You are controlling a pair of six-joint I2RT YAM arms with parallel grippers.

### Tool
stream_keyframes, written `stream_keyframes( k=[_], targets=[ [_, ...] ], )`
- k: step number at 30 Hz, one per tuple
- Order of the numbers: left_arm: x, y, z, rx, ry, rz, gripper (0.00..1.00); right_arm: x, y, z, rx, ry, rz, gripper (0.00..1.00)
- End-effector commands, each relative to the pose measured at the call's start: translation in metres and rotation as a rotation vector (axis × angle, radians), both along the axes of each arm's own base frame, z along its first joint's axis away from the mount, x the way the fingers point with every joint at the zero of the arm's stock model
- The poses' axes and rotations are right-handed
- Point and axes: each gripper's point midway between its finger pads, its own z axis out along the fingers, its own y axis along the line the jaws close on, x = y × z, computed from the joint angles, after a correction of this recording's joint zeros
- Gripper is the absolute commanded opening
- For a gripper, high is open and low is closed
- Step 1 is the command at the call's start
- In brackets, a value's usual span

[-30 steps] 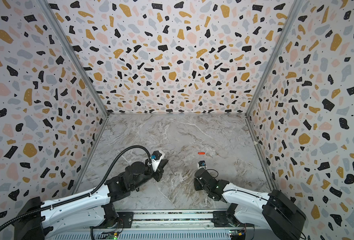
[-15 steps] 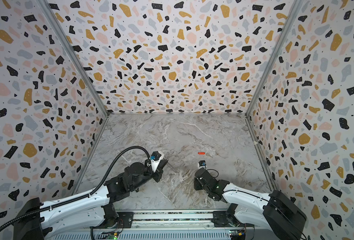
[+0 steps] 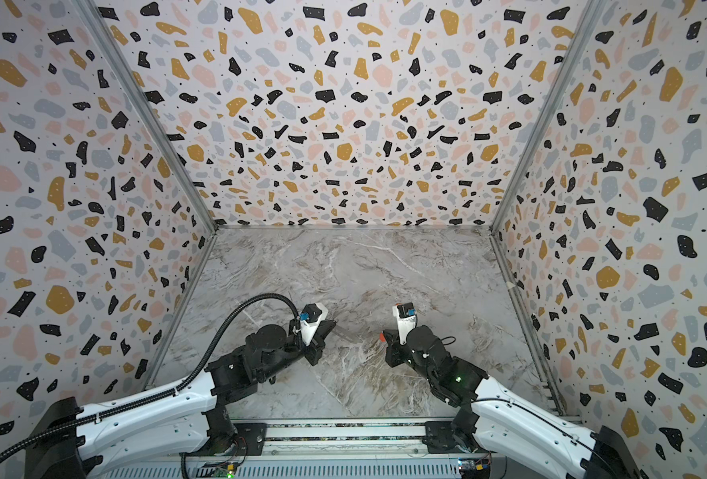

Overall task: Put the keys on the keyring
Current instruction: 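Bring the key to the plate's split ring with right gripper while left holds plate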

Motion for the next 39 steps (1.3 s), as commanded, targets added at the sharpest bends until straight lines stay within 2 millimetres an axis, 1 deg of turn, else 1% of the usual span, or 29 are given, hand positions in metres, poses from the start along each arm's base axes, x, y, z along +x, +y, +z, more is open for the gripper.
stream_keyframes(
  k=[1, 3, 6, 10, 13, 19, 25, 30, 35, 39],
  targets=[
    [-0.002, -0.008, 0.03, -0.065, -0.069, -0.05, 0.0, -0.009, 0.009, 0.046, 0.04, -0.13, 0.102, 0.0],
    [-0.006, -0.012, 0.033, -0.07, -0.078, -0.076, 0.0, -0.013, 0.012, 0.063, 0.058, -0.173, 0.14, 0.0],
    [-0.011, -0.016, 0.042, -0.083, -0.094, -0.116, 0.0, -0.021, 0.017, 0.083, 0.082, -0.226, 0.199, 0.0],
    [-0.018, -0.023, 0.05, -0.09, -0.105, -0.174, 0.0, -0.032, 0.026, 0.099, 0.109, -0.28, 0.291, 0.0],
    [-0.022, -0.026, 0.054, -0.085, -0.113, -0.209, 0.0, -0.041, 0.033, 0.106, 0.121, -0.303, 0.36, 0.0],
    [-0.027, -0.03, 0.063, -0.093, -0.13, -0.247, 0.0, -0.052, 0.047, 0.111, 0.13, -0.317, 0.465, 0.0],
    [-0.029, -0.033, 0.069, -0.106, -0.135, -0.264, 0.0, -0.055, 0.056, 0.108, 0.135, -0.307, 0.518, 0.0],
    [-0.032, -0.034, 0.073, -0.117, -0.139, -0.28, 0.0, -0.057, 0.059, 0.106, 0.141, -0.312, 0.538, 0.0],
    [-0.037, -0.036, 0.075, -0.121, -0.148, -0.317, 0.0, -0.057, 0.058, 0.105, 0.139, -0.33, 0.538, 0.0],
    [-0.041, -0.036, 0.084, -0.116, -0.17, -0.338, 0.0, -0.055, 0.055, 0.103, 0.124, -0.356, 0.523, 0.0]
  ],
)
